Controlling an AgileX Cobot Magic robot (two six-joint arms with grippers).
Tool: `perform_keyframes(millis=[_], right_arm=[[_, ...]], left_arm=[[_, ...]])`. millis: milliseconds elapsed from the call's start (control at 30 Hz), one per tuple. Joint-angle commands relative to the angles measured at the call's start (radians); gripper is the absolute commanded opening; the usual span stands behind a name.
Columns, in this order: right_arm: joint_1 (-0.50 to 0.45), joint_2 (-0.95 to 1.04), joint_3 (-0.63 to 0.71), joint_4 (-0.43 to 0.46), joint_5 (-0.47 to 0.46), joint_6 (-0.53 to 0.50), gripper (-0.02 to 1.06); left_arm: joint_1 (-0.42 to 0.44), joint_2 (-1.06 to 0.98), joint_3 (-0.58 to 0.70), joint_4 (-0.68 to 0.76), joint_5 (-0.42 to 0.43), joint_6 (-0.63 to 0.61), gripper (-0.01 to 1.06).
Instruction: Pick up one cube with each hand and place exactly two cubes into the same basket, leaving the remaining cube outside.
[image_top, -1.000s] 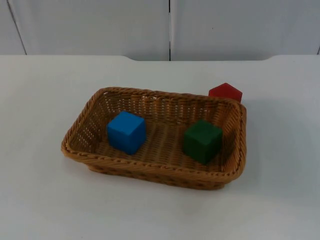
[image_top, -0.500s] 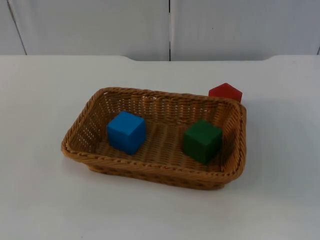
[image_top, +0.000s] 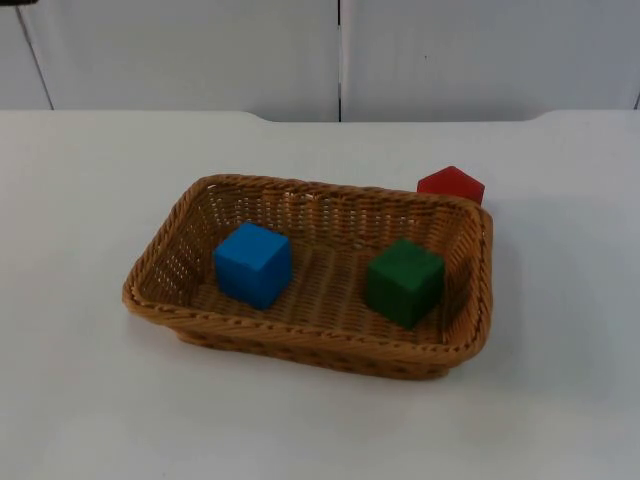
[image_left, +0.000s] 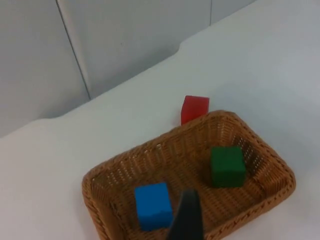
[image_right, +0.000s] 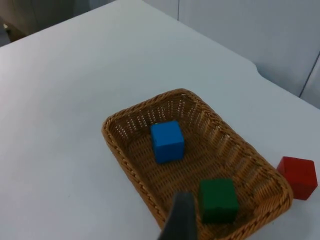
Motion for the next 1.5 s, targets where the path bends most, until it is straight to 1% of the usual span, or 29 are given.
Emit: perform_keyframes(millis=[0,133,367,433,533,567,600,667,767,833,967,1033,1067,1167,1233,1300,1400,1433,1467], right_arm=[[0.005,-0.035,0.029,-0.003,-0.008,0.003,0.67],[0.005,-0.086,0.079,-0.003,-0.01,0.028,0.67],[0.005,-0.152,0.147,-0.003,-0.016,0.037,0.67],[0.005,-0.175,0.173,-0.003,-0.018,0.037,0.67],[0.005,-0.208,0.208,-0.003,-0.018,0.037,0.67],[0.005,-0.208,0.208,-0.003,-0.018,0.037,0.67],[0.005,-0.218,0.218,-0.003,-0.018,0.041,0.67],[0.005,-0.238,0.242,-0.005,-0.021,0.049,0.67],[0.005,-0.258,0.263,-0.014,-0.021,0.056,0.67],[0.005,-0.288,0.278,-0.049,-0.021,0.086,0.67],[0.005,-0.318,0.278,-0.077,-0.009,0.108,0.67],[0.005,-0.339,0.278,-0.084,0.004,0.112,0.67],[0.005,-0.339,0.278,-0.084,0.004,0.112,0.67],[0.005,-0.374,0.28,-0.086,0.02,0.115,0.67],[0.005,-0.399,0.28,-0.09,0.035,0.115,0.67],[0.005,-0.41,0.28,-0.096,0.043,0.115,0.67],[0.005,-0.445,0.28,-0.135,0.076,0.153,0.67],[0.005,-0.454,0.28,-0.148,0.092,0.169,0.67],[0.005,-0.454,0.28,-0.148,0.092,0.169,0.67]], left_arm=[[-0.004,-0.051,0.018,0.025,0.009,-0.044,0.69],[-0.004,-0.135,0.018,0.089,0.051,-0.113,0.69],[-0.004,-0.238,0.018,0.115,0.104,-0.156,0.69],[-0.004,-0.274,0.018,0.151,0.138,-0.169,0.69],[-0.004,-0.327,0.018,0.271,0.173,-0.263,0.69],[-0.004,-0.327,0.018,0.271,0.173,-0.263,0.69],[-0.004,-0.342,0.018,0.31,0.187,-0.302,0.69],[-0.004,-0.377,0.018,0.359,0.219,-0.341,0.69],[-0.004,-0.412,0.018,0.369,0.254,-0.365,0.69],[-0.004,-0.455,0.018,0.369,0.293,-0.39,0.69],[-0.004,-0.505,0.031,0.372,0.318,-0.402,0.69],[-0.004,-0.543,0.07,0.371,0.321,-0.424,0.69],[-0.004,-0.543,0.07,0.371,0.321,-0.424,0.69],[-0.004,-0.609,0.132,0.371,0.342,-0.441,0.69],[-0.004,-0.66,0.155,0.384,0.346,-0.48,0.69],[-0.004,-0.684,0.156,0.395,0.346,-0.503,0.69],[-0.004,-0.722,0.156,0.453,0.348,-0.539,0.69],[-0.004,-0.722,0.153,0.474,0.368,-0.546,0.69],[-0.004,-0.722,0.153,0.474,0.368,-0.546,0.69]])
